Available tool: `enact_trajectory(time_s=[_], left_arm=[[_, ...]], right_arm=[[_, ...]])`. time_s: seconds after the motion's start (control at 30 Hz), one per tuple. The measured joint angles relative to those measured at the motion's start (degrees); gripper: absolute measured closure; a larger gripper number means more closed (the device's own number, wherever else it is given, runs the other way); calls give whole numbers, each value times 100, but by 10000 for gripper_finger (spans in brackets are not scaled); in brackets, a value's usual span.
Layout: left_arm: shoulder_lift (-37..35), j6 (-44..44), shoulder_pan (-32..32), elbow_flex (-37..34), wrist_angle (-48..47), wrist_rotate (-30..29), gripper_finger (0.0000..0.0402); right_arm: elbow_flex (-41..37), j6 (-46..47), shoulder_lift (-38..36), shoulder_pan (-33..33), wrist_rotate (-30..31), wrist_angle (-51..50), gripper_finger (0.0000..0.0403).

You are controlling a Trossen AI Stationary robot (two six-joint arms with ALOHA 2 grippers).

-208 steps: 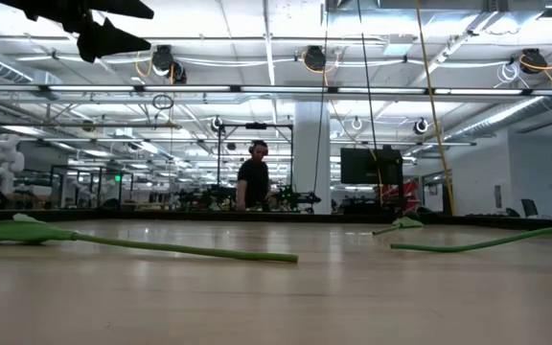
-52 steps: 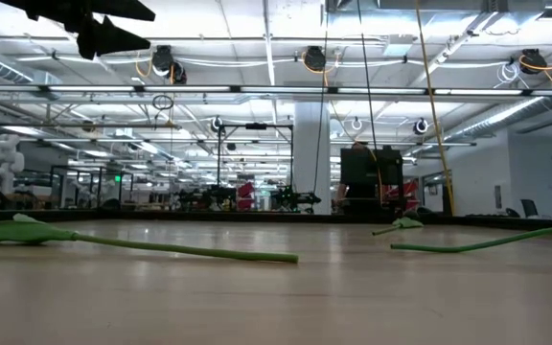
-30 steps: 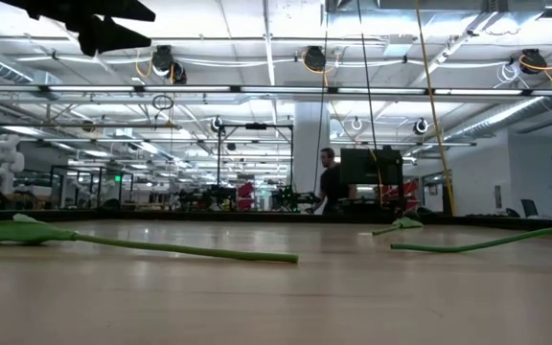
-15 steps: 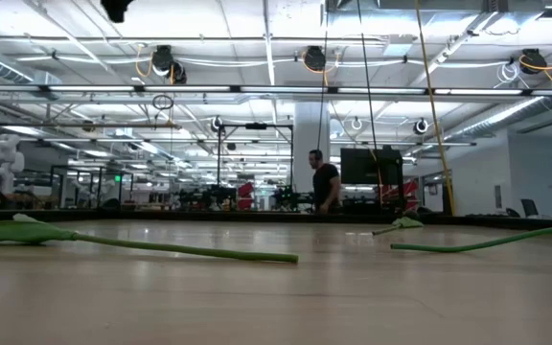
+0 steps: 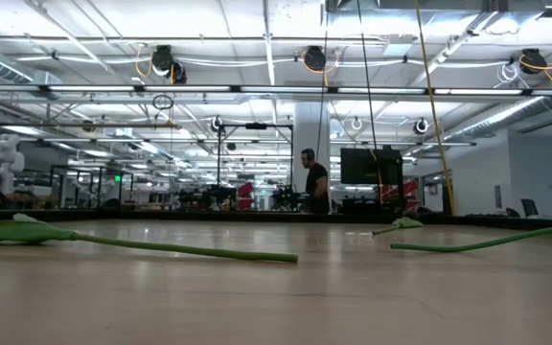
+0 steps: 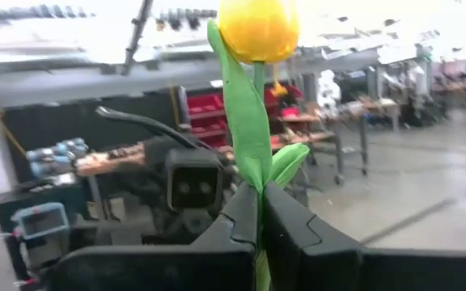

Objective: Sort flowers into vase by color
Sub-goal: Put the top yellow tulip into the green vase

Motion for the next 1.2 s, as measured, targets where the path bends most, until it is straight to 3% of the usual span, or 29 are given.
enact_trajectory(time_s=[0.17,0.83,1.0,1.2], left_arm=[[357,-5,-15,122,6,179,61],[890,225,-4,769,96,75,66],[890,503,-4,793,88,7,122],[975,499,-4,796,77,8,247]], right_arm=[[0,-11,3,-4,-529,155,403],[0,372,3,37,-535,-362,403],[0,370,1,35,-669,-363,403],[0,372,1,33,-666,-361,403]])
